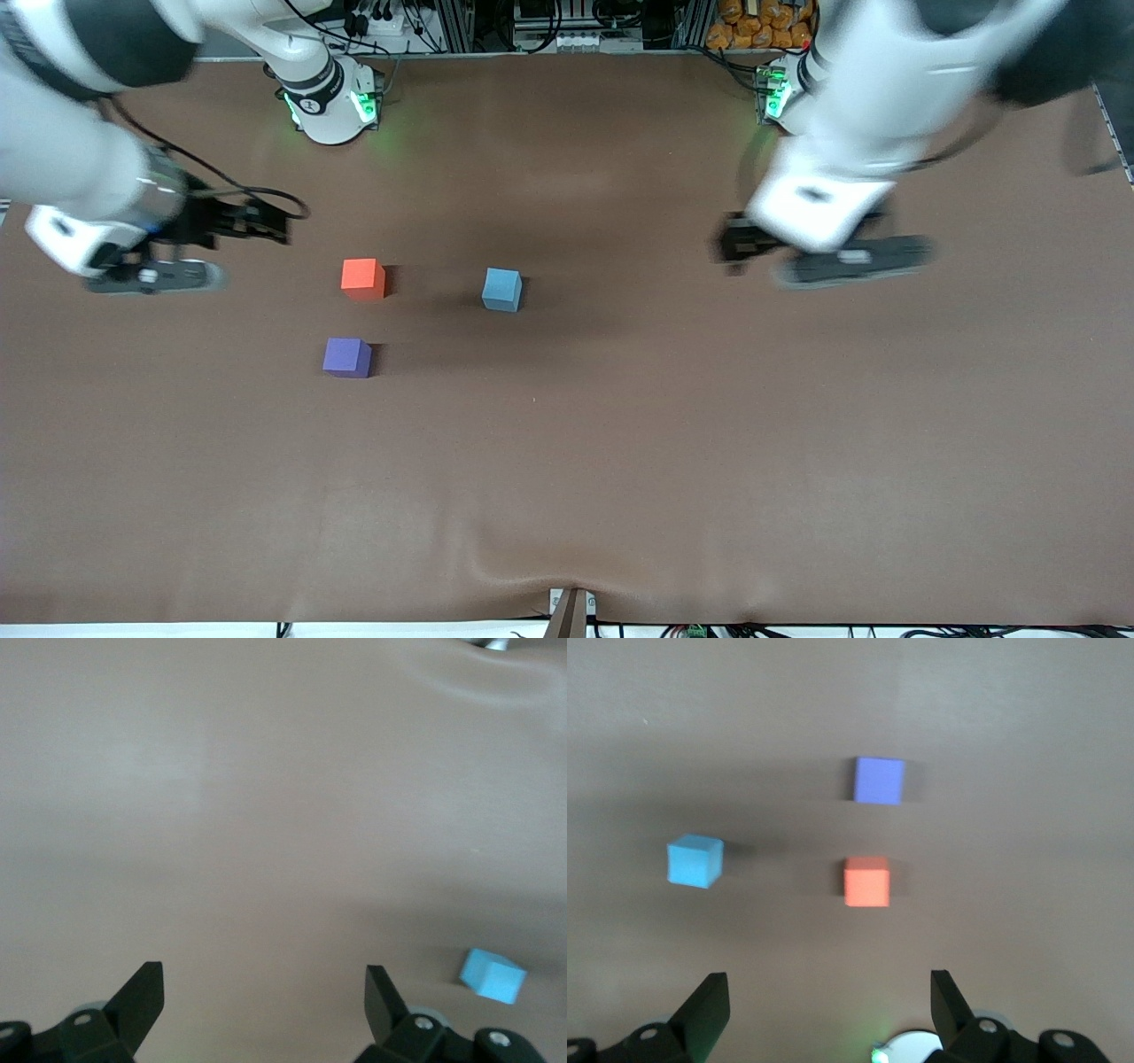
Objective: Place blue block between orange and purple blocks
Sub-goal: 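Set the blue block down while the right gripper reaches toward it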
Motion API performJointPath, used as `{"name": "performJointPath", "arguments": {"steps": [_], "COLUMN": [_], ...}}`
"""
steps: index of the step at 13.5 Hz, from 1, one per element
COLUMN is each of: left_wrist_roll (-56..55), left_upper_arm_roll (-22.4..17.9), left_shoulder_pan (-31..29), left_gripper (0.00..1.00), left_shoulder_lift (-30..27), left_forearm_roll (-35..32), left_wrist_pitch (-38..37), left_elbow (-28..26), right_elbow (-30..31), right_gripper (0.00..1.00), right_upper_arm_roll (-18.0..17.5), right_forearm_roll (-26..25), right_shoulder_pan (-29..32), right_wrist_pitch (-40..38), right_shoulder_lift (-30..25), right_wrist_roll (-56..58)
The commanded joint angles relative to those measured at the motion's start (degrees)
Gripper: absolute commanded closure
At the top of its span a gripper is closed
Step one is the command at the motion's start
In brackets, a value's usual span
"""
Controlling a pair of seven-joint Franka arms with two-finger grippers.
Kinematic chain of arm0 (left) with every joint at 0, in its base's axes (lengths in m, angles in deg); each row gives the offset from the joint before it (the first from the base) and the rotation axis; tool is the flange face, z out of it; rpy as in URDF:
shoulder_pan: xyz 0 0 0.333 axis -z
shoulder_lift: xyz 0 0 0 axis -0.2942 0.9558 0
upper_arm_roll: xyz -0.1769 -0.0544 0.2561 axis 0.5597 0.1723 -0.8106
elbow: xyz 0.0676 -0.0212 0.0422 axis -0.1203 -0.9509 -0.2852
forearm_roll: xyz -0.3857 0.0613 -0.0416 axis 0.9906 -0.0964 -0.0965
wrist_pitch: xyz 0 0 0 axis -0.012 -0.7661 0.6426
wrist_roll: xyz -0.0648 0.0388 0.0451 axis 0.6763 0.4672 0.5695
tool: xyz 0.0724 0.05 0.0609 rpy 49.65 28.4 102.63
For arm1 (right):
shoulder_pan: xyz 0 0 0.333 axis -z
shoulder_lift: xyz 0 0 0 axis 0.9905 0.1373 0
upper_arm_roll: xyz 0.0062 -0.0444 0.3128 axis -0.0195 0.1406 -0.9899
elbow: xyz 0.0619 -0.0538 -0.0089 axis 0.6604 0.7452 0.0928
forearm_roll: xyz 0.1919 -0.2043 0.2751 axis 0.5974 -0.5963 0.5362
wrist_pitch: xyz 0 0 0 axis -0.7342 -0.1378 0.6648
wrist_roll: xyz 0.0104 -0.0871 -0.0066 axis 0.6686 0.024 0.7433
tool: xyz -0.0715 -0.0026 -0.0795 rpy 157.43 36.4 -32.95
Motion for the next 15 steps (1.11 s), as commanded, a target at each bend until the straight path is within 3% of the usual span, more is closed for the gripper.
{"name": "performJointPath", "arguments": {"steps": [1,3,6,9,12,15], "left_wrist_roll": [6.59,8.81,13.62,13.91,13.39,14.60], "left_upper_arm_roll": [1.05,0.97,1.06,1.58,3.52,3.17], "left_shoulder_pan": [-8.54,-12.16,-15.96,-15.26,-15.87,-16.22], "left_gripper": [0.00,0.00,0.00,0.00,0.00,0.00], "left_shoulder_lift": [-5.17,-8.68,-18.17,-18.02,-21.88,-23.99], "left_forearm_roll": [0.23,0.23,0.23,0.23,0.14,-0.38], "left_wrist_pitch": [-1.71,0.30,12.75,12.79,12.09,9.72], "left_elbow": [-5.84,-11.89,-29.81,-30.99,-33.72,-32.59], "right_elbow": [8.04,13.58,14.93,15.10,16.85,24.21], "right_gripper": [0.00,0.00,0.00,0.00,0.00,0.00], "right_upper_arm_roll": [0.44,0.52,0.52,0.52,0.44,0.17], "right_forearm_roll": [0.40,0.49,0.40,0.40,0.49,0.49], "right_shoulder_pan": [-5.82,-10.21,-14.44,-16.82,-20.51,-22.01], "right_wrist_pitch": [9.45,16.32,19.51,25.82,32.77,40.32], "right_shoulder_lift": [-0.61,-0.18,4.47,10.35,14.15,14.59], "right_wrist_roll": [-5.11,-9.67,-10.65,-15.29,-23.48,-23.58]}}
